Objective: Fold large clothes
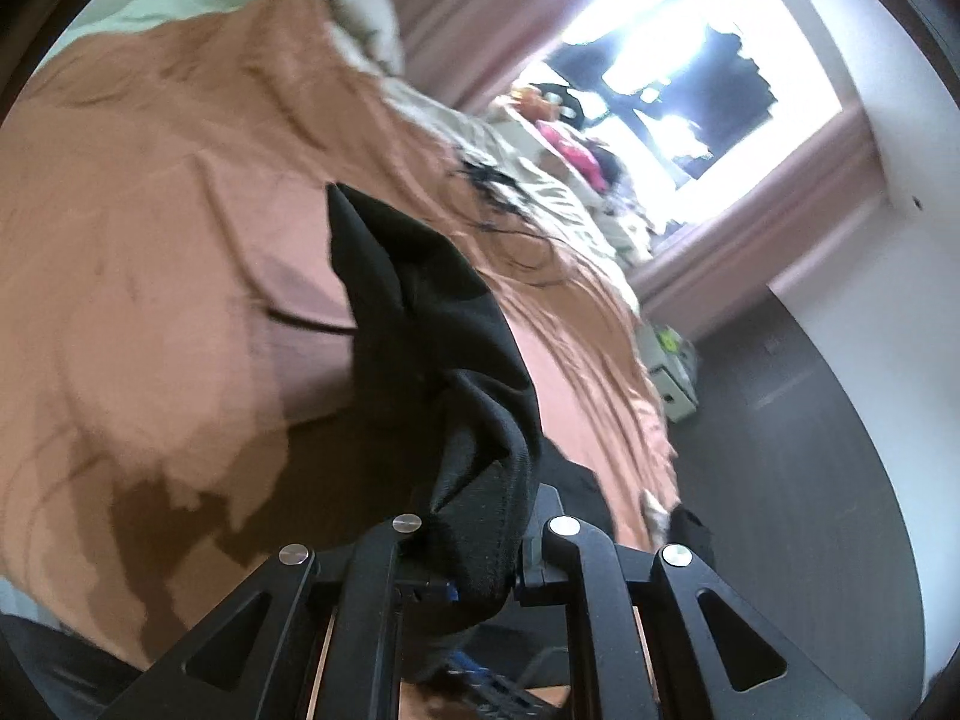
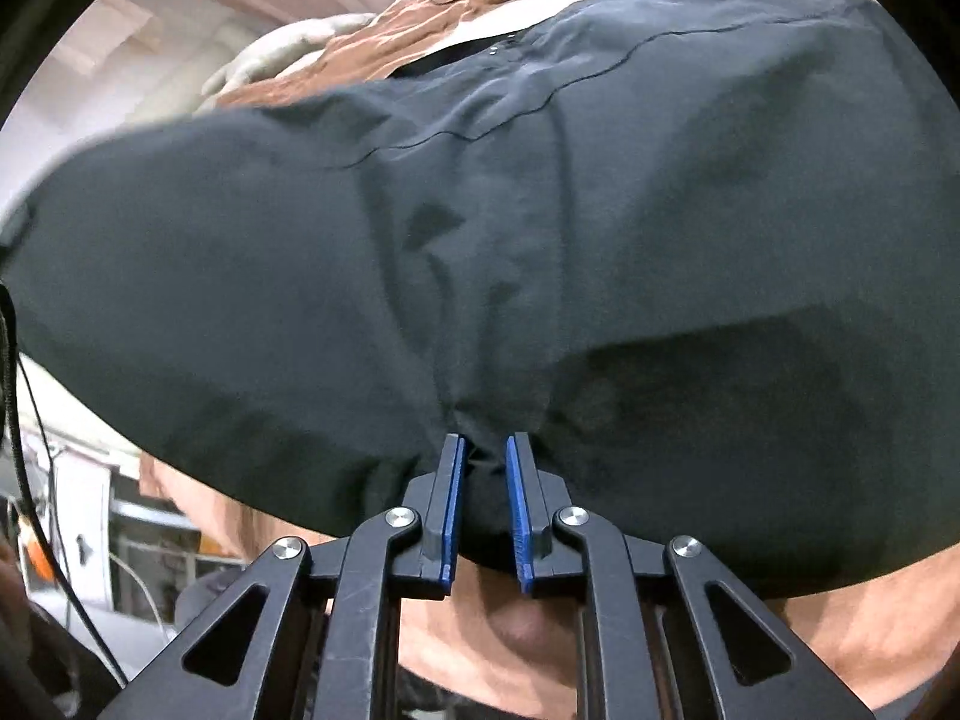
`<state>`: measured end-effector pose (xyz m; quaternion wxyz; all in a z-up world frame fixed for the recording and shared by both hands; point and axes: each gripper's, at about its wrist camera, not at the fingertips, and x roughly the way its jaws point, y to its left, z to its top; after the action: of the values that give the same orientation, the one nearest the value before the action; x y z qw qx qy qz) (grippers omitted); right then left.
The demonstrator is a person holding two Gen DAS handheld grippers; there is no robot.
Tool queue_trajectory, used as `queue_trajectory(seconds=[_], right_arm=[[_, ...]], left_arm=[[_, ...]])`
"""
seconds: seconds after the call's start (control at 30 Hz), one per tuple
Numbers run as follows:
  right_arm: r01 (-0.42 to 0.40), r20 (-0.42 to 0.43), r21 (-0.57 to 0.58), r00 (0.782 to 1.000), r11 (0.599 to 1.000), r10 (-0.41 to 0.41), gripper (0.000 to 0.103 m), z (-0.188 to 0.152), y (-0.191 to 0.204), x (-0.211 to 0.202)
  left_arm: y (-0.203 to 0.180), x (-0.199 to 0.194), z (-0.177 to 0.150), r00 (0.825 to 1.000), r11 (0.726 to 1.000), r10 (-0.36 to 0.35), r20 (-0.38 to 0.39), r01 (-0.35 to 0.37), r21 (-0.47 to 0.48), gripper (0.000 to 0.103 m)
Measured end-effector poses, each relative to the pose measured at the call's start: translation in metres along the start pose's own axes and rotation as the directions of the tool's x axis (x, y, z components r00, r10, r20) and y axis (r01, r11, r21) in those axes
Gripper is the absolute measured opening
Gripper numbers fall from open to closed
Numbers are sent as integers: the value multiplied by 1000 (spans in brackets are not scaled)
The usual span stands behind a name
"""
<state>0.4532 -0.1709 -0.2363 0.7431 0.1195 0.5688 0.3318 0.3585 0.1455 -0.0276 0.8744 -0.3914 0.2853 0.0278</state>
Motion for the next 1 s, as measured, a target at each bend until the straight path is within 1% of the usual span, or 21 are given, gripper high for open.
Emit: queue_trajectory(seconds=[0.03,0.1,0.2,0.3,0.47,0.6,0.67,0.7,0.73,0.77,0.8,0.83,0.87,0.9,0.93,1.0], right_arm=[[-30,1,20,1000,999,30,16,2,-4,-6],[-56,12,27,998,998,56,17,2,-8,-17],[-58,60,30,997,998,56,17,-1,-16,-45],[-77,119,51,990,996,71,17,-1,-32,-75],[-68,209,118,977,991,42,17,-4,-65,-125],[-45,272,178,962,983,-6,17,-14,-96,-161],[-30,293,220,956,975,-37,19,-22,-113,-174],[-19,300,247,952,969,-58,21,-26,-124,-181],[-14,303,261,951,965,-68,27,-30,-130,-185],[-12,307,279,949,960,-77,33,-33,-136,-189],[-14,311,291,947,957,-80,35,-34,-140,-191],[-21,315,300,946,954,-78,41,-36,-143,-193],[-29,320,305,944,952,-74,50,-35,-146,-195],[-35,327,307,942,951,-70,54,-35,-148,-196],[-44,335,304,940,952,-63,61,-33,-148,-198],[-66,343,289,939,955,-39,64,-29,-146,-198]], left_arm=[[-12,2,-2,1000,1000,-9,-4,9,22,11],[-34,9,-3,999,998,-29,-15,30,63,11],[-64,20,-10,998,992,-52,-42,56,111,11],[-93,37,-19,995,984,-60,-77,72,164,11],[-128,70,-43,987,970,-70,-143,101,222,11],[-151,112,-73,970,962,-65,-235,124,242,11],[-165,135,-92,953,957,-53,-297,133,258,13],[-170,146,-102,942,954,-45,-333,139,265,20],[-176,154,-113,926,950,-47,-375,157,269,28],[-180,160,-120,912,946,-58,-405,180,270,33],[-185,163,-128,895,937,-88,-437,223,268,40],[-188,164,-130,884,929,-120,-452,261,263,44],[-190,162,-133,874,917,-148,-463,296,266,47],[-191,158,-134,876,911,-148,-460,301,281,55],[-190,154,-133,884,911,-139,-447,291,293,62],[-182,146,-124,909,916,-116,-400,253,311,65]])
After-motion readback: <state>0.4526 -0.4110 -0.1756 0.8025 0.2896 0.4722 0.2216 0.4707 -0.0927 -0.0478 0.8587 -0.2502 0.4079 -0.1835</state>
